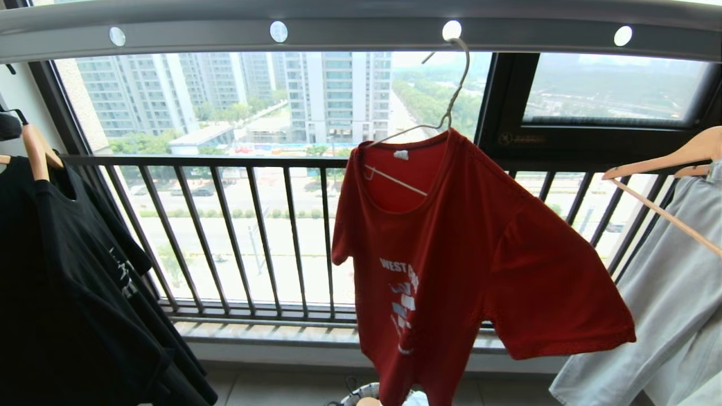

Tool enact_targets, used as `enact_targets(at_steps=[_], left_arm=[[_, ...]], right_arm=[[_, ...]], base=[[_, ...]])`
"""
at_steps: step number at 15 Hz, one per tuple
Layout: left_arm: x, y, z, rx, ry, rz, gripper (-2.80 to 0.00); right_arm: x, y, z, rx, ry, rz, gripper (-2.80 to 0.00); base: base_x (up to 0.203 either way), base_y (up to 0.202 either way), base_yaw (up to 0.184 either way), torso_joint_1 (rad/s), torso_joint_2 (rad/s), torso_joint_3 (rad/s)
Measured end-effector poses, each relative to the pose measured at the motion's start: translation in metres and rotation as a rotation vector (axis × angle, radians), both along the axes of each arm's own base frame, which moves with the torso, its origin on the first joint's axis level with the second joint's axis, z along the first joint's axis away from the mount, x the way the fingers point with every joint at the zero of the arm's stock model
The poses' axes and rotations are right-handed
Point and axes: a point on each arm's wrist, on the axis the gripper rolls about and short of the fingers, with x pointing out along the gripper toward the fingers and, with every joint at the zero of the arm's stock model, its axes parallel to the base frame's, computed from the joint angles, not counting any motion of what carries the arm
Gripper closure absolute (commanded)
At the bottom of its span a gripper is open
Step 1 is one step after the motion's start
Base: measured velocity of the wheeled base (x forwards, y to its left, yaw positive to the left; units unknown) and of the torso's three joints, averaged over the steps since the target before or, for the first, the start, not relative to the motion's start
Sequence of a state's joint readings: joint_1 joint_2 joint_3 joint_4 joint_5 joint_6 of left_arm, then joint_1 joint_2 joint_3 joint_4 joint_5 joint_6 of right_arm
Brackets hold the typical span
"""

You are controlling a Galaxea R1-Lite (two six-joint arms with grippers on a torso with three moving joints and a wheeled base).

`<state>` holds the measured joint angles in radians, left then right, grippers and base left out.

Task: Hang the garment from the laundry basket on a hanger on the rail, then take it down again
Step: Take the clothes off the clothes rack

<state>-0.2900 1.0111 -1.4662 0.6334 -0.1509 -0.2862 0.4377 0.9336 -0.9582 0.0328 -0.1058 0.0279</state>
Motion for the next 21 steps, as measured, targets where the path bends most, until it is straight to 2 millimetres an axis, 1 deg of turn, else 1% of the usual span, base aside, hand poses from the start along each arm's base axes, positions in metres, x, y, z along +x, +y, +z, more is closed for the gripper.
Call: enact_targets(at_steps=[2, 4, 5, 8, 13, 18, 21], left_arm=[[0.001, 0.0, 0.0, 0.0, 0.001, 0.0, 0.0], [0.001, 0.0, 0.0, 0.0, 0.001, 0.0, 0.0], [0.001, 0.0, 0.0, 0.0, 0.001, -0.001, 0.0], [0.0, 0.0, 0.0, 0.0, -0.001, -0.001, 0.0], [0.0, 0.0, 0.0, 0.001, 0.001, -0.001, 0.0], [0.0, 0.0, 0.0, 0.001, -0.002, 0.0, 0.0], [0.001, 0.0, -0.001, 0.004, 0.003, 0.0, 0.0]], right_arm=[[0.017, 0.01, 0.018, -0.011, 0.018, 0.02, 0.0], [0.031, 0.02, 0.032, -0.017, 0.026, 0.039, 0.0], [0.037, 0.024, 0.037, -0.029, 0.036, 0.044, -2.8], [0.055, 0.036, 0.042, -0.078, 0.05, 0.062, -2.8], [0.087, 0.057, 0.04, -0.136, 0.069, 0.078, -2.8], [0.108, 0.081, 0.042, -0.155, 0.073, 0.124, -2.8], [0.124, 0.094, 0.043, -0.15, 0.065, 0.132, -2.8]], base=[[0.0, 0.0, 0.0, 0.0, 0.0, 0.0], [0.0, 0.0, 0.0, 0.0, 0.0, 0.0], [0.0, 0.0, 0.0, 0.0, 0.0, 0.0], [0.0, 0.0, 0.0, 0.0, 0.0, 0.0], [0.0, 0.0, 0.0, 0.0, 0.0, 0.0], [0.0, 0.0, 0.0, 0.0, 0.0, 0.0], [0.0, 0.0, 0.0, 0.0, 0.0, 0.0]])
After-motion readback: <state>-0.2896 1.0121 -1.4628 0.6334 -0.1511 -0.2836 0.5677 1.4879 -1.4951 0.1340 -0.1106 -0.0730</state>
